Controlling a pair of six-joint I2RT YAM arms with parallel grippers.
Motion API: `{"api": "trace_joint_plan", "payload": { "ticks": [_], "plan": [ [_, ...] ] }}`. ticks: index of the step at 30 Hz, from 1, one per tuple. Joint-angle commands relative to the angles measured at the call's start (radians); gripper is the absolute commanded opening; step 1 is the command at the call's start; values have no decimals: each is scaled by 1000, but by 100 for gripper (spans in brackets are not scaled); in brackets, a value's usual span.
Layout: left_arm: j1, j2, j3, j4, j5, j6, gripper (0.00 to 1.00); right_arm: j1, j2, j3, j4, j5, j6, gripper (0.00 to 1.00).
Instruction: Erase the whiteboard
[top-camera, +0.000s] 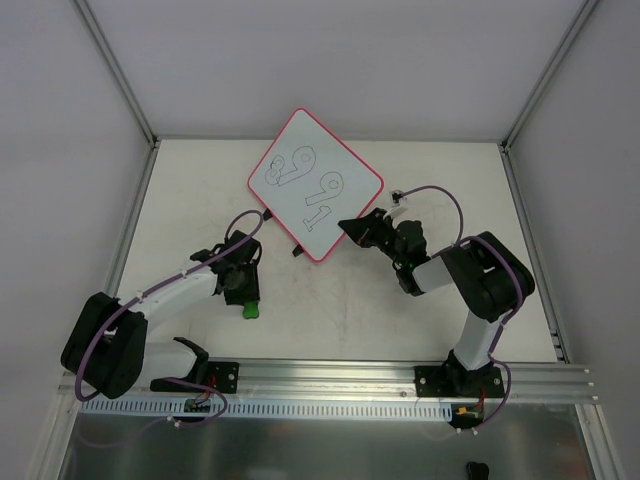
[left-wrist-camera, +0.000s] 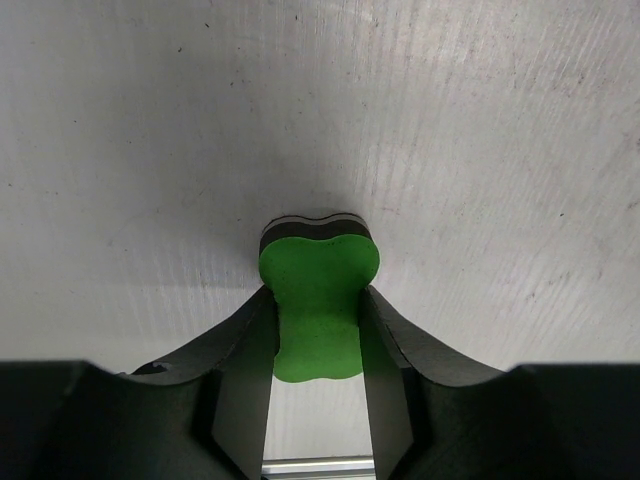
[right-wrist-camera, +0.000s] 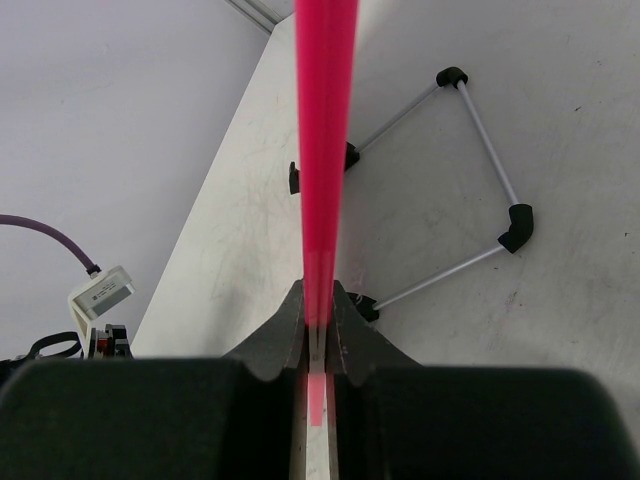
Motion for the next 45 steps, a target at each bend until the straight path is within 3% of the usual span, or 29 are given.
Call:
{"api": "trace_joint_plan", "payload": {
  "ticks": [1, 14, 21, 28, 32, 35, 45],
  "plan": [
    [12, -6, -4, -4, -7, -10, 35, -5, -1, 10, 236, -3, -28, 0],
    [12, -32, 19, -4, 31, 12, 25, -5, -1, 12, 236, -6, -28, 0],
    [12, -111, 243, -4, 22, 84, 27, -5, 1, 15, 236, -7, -25, 0],
    [122, -31, 396, 80, 177, 165, 21, -5, 4, 20, 236, -16, -25, 0],
    [239, 47, 453, 140, 270, 171, 0, -7, 4, 20, 236, -18, -25, 0],
    [325, 125, 521, 172, 384, 139, 0, -4, 4, 20, 236, -24, -26, 0],
    [380, 437, 798, 272, 527, 99, 0, -2, 11, 33, 236, -32, -26, 0]
  ]
}}
